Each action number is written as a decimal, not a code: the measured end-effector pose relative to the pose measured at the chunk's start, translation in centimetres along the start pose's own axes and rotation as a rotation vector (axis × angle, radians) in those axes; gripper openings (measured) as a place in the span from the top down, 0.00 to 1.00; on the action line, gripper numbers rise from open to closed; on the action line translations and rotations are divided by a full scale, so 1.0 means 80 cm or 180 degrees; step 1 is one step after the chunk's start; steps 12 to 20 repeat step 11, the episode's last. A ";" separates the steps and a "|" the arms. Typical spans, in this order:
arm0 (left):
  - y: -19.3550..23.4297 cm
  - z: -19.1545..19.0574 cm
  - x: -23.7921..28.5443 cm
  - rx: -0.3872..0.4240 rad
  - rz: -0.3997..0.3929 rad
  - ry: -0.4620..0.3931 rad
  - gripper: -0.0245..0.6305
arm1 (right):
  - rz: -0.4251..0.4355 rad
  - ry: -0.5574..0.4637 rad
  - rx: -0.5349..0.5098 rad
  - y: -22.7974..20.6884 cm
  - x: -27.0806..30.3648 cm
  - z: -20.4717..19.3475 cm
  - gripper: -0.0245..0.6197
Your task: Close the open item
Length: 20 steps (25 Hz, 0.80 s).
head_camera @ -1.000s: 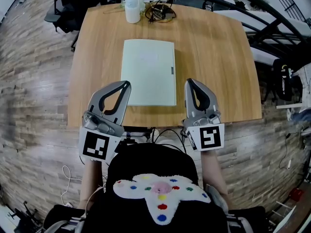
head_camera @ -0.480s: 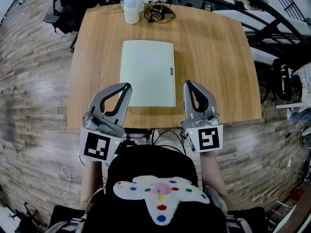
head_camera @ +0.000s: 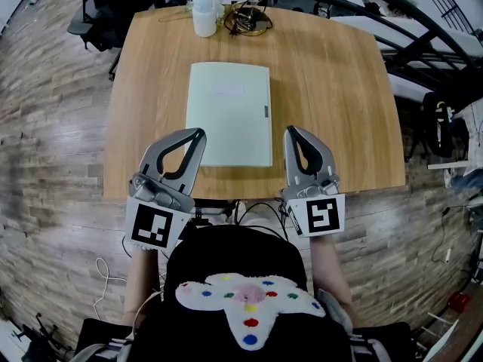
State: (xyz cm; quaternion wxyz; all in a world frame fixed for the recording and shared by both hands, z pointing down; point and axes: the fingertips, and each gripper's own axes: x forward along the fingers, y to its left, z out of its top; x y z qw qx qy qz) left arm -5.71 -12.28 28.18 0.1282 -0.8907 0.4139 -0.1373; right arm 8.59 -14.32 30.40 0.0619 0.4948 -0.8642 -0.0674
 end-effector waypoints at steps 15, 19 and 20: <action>-0.005 -0.001 -0.002 0.0025 0.0008 0.0010 0.95 | 0.0066 0.0065 0.0002 0.007 -0.005 -0.007 0.95; -0.005 -0.001 -0.002 0.0025 0.0008 0.0010 0.95 | 0.0066 0.0065 0.0002 0.007 -0.005 -0.007 0.95; -0.005 -0.001 -0.002 0.0025 0.0008 0.0010 0.95 | 0.0066 0.0065 0.0002 0.007 -0.005 -0.007 0.95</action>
